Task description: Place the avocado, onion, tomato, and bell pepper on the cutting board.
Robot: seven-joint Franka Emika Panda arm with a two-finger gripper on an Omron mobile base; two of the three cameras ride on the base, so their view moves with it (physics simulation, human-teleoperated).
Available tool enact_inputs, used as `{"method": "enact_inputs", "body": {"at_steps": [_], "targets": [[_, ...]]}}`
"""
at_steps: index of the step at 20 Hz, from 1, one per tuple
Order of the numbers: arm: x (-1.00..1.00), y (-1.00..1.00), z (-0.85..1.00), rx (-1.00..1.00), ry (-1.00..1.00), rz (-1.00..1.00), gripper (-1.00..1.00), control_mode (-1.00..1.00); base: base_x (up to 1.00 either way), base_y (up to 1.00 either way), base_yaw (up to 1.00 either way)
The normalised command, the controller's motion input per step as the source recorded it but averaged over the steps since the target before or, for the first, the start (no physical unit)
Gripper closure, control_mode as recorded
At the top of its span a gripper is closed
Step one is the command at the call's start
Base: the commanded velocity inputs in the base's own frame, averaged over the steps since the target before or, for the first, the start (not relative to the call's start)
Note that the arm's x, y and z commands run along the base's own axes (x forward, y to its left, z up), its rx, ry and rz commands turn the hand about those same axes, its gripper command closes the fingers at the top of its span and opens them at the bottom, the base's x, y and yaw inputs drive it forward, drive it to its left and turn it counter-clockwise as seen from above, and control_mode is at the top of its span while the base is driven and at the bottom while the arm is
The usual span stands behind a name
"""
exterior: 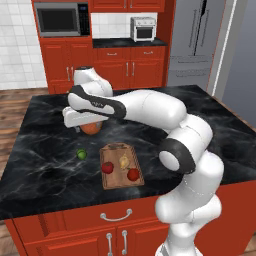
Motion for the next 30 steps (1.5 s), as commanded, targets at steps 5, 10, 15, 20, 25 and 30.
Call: {"method": "enact_inputs", "body": {"at_steps": [5, 10, 15, 20, 25, 30], "targets": [[0.4, 0.13, -0.1, -0.04, 0.02, 0.0, -1.0, -1.0, 0.0, 0.0, 0.0], [0.31, 0.17, -0.1, -0.05, 0.0, 0.0, -1.0, -1.0, 0.0, 0.0, 0.0], [0.36, 0.12, -0.18, -0.03, 0.04, 0.0, -1.0, -1.0, 0.0, 0.0, 0.0], [0.39, 0.08, -0.22, 0.0, 0.06, 0.0, -1.0, -1.0, 0.0, 0.0, 0.0], [0.32, 0.07, -0.21, 0.0, 0.04, 0.0, -1.0, -1.0, 0.0, 0.0, 0.0], [0.21, 0.02, -0.2, 0.0, 0.02, 0.0, -1.0, -1.0, 0.0, 0.0, 0.0]]}}
